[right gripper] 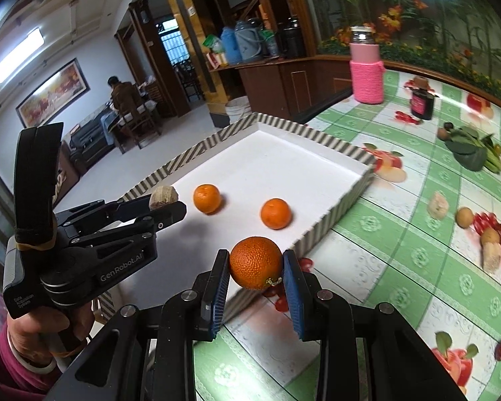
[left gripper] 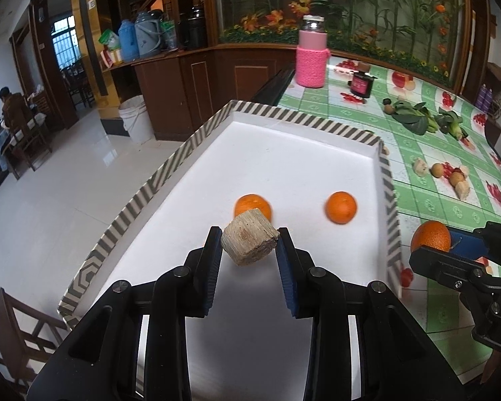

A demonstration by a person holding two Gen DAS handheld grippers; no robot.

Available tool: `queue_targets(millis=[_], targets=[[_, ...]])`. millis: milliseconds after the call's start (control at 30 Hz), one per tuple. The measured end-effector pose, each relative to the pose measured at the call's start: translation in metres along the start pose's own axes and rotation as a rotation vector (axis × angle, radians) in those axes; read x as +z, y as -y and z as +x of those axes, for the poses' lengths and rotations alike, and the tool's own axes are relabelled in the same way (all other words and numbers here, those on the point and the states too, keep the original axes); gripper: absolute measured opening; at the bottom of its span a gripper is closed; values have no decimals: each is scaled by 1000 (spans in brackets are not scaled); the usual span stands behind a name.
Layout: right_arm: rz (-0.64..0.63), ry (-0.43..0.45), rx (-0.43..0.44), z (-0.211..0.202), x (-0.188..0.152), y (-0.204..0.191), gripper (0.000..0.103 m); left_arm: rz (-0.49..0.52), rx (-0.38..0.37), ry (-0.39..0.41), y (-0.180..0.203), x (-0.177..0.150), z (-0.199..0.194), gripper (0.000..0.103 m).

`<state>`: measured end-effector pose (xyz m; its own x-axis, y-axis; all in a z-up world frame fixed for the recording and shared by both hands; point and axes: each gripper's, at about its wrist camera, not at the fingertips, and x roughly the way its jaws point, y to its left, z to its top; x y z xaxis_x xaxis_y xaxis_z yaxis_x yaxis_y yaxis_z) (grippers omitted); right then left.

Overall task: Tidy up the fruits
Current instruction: 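Carry the bread cube and orange into the white tray and open both tools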

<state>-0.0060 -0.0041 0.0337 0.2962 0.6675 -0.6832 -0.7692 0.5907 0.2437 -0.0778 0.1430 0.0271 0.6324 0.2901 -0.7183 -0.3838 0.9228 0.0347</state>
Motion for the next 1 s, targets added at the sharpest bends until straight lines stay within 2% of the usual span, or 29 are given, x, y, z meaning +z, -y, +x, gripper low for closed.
queue_targets(millis=[133, 333, 700, 900, 933, 1000], targets=[[-23, -32, 7, 14, 4, -6, 31, -13, -3, -21, -8, -1, 6, 32], [-67, -84, 3, 38, 14, -13, 31, -61, -59, -80, -25, -3, 18, 32], [-154, -165, -31, 75, 23, -22, 31, -50, -35, -115, -31, 1, 31, 32], [-202, -179, -53, 78, 23, -27, 33, -41, -16, -130, -33, 2, 35, 32], [-207, -178, -56, 76, 22, -27, 34, -38, -7, -131, -33, 3, 35, 33], [-208, -167, -62, 70, 20, -27, 35, -46, -1, -129, -34, 3, 35, 43]])
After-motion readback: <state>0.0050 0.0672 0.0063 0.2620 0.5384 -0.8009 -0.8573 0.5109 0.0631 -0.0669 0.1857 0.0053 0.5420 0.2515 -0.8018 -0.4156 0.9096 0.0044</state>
